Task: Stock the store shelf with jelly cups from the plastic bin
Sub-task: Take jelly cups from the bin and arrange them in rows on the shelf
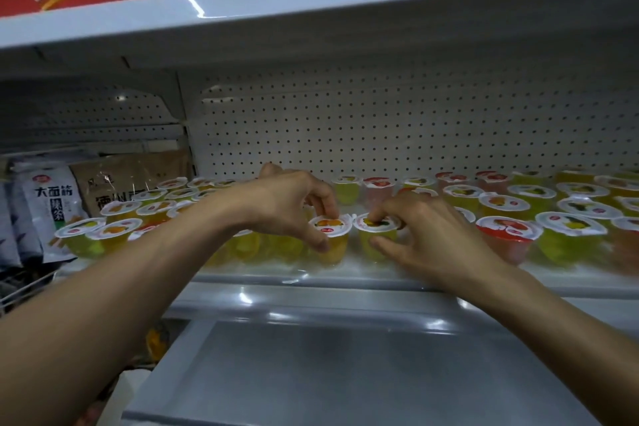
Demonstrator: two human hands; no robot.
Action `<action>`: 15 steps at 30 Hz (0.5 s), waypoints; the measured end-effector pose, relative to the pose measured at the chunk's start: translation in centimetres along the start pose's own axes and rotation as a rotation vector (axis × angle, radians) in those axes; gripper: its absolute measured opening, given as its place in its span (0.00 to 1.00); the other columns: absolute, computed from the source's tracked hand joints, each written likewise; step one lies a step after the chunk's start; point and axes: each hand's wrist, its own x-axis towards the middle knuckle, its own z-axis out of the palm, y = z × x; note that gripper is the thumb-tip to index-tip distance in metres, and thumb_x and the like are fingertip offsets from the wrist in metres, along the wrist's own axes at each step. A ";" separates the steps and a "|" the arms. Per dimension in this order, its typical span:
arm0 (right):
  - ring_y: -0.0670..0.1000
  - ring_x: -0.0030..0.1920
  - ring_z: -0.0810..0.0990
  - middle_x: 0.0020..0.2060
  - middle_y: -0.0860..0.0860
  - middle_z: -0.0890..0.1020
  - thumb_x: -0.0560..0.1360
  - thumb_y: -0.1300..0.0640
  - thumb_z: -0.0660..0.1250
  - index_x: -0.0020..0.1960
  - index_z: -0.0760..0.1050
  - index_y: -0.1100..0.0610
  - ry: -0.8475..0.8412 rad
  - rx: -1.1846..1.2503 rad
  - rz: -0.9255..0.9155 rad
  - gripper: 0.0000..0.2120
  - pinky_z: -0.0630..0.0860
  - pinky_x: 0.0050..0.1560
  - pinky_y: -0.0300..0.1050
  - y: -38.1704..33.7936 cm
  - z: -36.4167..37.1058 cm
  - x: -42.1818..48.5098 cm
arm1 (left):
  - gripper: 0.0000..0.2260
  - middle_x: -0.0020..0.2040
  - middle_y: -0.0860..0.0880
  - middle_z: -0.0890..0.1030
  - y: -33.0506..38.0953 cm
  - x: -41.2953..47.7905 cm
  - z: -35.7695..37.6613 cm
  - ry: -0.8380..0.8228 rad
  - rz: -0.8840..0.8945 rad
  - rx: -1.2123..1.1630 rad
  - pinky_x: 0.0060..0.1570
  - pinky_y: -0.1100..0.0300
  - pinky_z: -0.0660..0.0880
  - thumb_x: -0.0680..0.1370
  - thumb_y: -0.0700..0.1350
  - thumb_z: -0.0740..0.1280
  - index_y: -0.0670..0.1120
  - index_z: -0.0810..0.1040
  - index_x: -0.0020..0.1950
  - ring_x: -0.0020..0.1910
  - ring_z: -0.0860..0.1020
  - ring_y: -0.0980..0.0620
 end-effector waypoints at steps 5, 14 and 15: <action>0.48 0.52 0.76 0.52 0.43 0.78 0.73 0.48 0.69 0.54 0.77 0.46 -0.015 0.021 0.024 0.10 0.72 0.48 0.43 -0.2 -0.1 -0.1 | 0.17 0.48 0.67 0.75 -0.5 0.3 0.4 -0.011 -0.004 -0.021 0.64 0.51 0.62 0.64 0.62 0.75 0.66 0.77 0.51 0.59 0.66 0.52; 0.48 0.56 0.75 0.55 0.44 0.79 0.73 0.35 0.56 0.57 0.77 0.45 -0.091 -0.101 0.012 0.21 0.72 0.57 0.49 -0.4 -2.8 1.1 | 0.20 0.52 0.63 0.81 -1.8 1.1 -1.7 -0.010 0.098 -0.214 0.57 0.60 0.73 0.67 0.70 0.68 0.62 0.80 0.53 0.54 0.77 0.64; 0.49 0.55 0.76 0.54 0.45 0.79 0.74 0.37 0.58 0.56 0.78 0.45 -0.071 -0.088 0.031 0.19 0.73 0.56 0.50 0.1 -3.6 2.1 | 0.14 0.50 0.64 0.81 -2.3 2.0 -2.1 0.033 0.108 -0.239 0.54 0.62 0.73 0.71 0.65 0.69 0.61 0.81 0.52 0.52 0.78 0.65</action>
